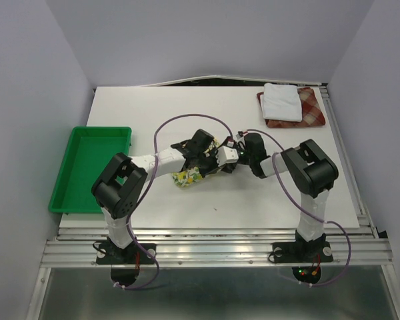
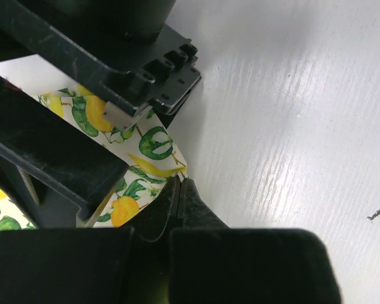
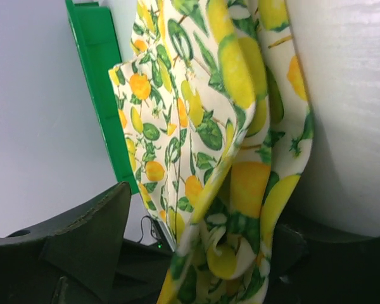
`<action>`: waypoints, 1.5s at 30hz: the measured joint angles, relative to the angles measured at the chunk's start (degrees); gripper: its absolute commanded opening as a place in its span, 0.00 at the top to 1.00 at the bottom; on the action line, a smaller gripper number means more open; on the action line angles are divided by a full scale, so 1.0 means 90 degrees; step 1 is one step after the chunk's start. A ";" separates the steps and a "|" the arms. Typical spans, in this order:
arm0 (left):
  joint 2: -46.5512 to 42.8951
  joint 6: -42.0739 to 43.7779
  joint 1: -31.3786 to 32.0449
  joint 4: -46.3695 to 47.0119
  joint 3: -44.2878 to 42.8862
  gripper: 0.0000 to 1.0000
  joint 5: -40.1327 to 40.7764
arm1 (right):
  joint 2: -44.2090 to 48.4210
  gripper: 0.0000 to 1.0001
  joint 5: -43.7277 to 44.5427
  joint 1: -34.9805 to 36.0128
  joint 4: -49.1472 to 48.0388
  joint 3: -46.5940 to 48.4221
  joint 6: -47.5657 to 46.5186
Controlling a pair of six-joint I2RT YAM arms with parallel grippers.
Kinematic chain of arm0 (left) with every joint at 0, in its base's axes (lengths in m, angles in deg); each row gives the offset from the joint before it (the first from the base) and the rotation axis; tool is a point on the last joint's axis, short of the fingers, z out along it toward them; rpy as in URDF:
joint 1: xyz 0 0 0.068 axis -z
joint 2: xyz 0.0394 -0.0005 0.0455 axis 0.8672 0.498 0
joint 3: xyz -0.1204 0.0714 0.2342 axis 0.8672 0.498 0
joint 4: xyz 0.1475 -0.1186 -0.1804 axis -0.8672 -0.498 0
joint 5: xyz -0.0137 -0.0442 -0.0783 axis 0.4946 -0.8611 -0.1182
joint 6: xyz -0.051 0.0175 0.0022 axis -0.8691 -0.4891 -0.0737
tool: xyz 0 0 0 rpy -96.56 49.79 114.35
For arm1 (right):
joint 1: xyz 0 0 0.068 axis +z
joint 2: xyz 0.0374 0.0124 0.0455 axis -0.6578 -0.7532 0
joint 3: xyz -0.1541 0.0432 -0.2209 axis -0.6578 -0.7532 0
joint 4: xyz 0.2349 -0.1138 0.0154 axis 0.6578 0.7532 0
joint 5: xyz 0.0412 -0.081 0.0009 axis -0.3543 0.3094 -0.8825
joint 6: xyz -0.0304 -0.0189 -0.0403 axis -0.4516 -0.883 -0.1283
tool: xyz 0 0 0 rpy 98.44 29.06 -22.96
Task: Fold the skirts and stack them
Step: Neatly place the folded skirt to the corner
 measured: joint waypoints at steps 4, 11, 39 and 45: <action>-0.0012 0.0024 0.0000 0.0027 0.0005 1.00 -0.0036 | -0.0114 0.51 0.0194 0.0039 0.0097 0.0170 -0.0134; -0.0061 0.0017 -0.0002 0.0032 0.0012 0.60 -0.0036 | -0.0168 0.99 0.0658 0.0078 0.0478 0.0172 -0.0527; -0.2618 -0.0850 -0.2611 -0.1110 0.0308 0.26 -0.0952 | 0.0175 0.99 0.2977 -0.1013 0.3140 0.3143 -0.7130; -0.2611 -0.0865 -0.2608 -0.1117 0.0311 0.28 -0.1132 | -0.0121 0.99 0.2977 -0.1518 0.3143 0.4031 -0.7803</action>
